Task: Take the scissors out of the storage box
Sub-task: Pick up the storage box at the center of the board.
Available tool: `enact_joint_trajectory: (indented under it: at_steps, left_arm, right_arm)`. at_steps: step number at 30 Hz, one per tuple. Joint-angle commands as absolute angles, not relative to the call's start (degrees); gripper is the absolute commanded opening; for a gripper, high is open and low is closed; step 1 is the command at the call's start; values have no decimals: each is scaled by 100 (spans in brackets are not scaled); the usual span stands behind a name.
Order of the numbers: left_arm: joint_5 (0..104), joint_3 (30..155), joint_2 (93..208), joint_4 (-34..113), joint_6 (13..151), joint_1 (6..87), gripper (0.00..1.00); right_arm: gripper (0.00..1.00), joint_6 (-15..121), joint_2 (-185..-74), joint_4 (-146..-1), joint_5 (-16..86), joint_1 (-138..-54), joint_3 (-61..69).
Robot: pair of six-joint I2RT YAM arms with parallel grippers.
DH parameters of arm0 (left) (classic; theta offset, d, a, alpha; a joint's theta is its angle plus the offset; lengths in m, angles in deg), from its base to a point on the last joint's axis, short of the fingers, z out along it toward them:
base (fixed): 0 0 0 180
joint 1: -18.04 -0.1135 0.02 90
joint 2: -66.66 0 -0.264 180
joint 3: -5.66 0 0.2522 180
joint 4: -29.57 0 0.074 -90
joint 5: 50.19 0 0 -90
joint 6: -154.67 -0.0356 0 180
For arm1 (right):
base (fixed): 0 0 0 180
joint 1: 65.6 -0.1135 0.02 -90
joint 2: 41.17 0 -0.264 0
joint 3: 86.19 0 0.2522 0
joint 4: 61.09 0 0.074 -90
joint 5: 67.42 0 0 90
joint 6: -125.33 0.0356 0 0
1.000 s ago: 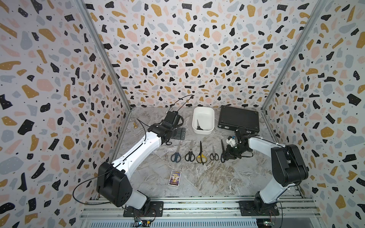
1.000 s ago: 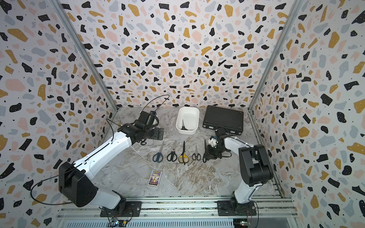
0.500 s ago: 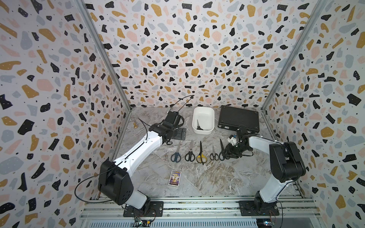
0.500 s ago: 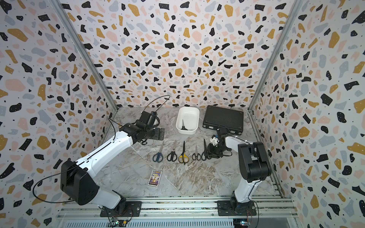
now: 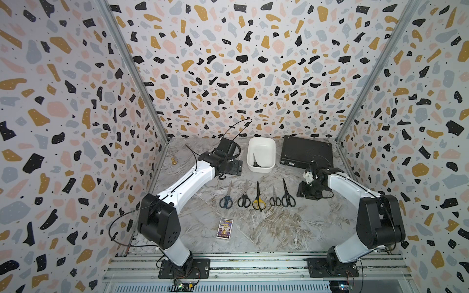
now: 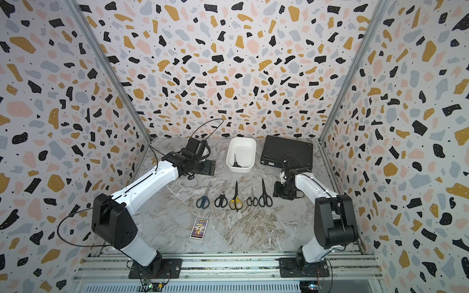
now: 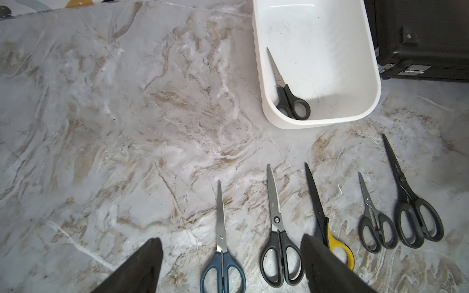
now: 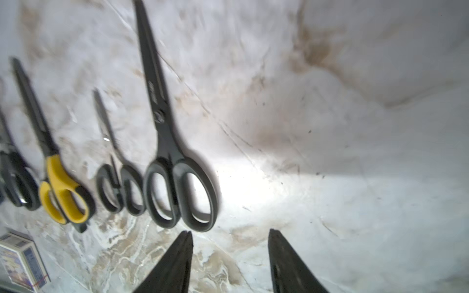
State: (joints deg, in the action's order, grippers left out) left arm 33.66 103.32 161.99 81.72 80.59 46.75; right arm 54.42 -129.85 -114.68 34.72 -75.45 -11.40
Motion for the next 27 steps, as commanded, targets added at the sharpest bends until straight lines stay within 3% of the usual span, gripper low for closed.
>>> enact_joint_trajectory:
  at_steps: [1, 7, 11, 22, 24, 27]
  left_arm:
    - [3484, 10560, 16183, 8252, 7940, 4722, 88]
    - [3104, 10805, 16077, 8354, 7442, 4722, 90]
    - [2662, 11014, 16080, 8618, 7149, 4635, 99]
    - [2876, 10702, 15860, 8445, 6998, 3894, 100]
    - [3017, 10571, 15743, 8352, 7016, 3889, 95]
    - [3274, 10456, 15641, 8224, 7175, 3903, 80]
  right_arm:
    - [54, 5549, -13012, -11219, 3186, -7686, -185]
    - [56, 5536, -14608, -11307, 3481, -7990, 1950]
    - [57, 5467, -15578, -11591, 3434, -8221, 3096]
    - [57, 5553, -17039, -12165, 3153, -8406, 4731]
    - [56, 5605, -17206, -12210, 3105, -8406, 4841]
    - [53, 5672, -17456, -12297, 3059, -8406, 5021]
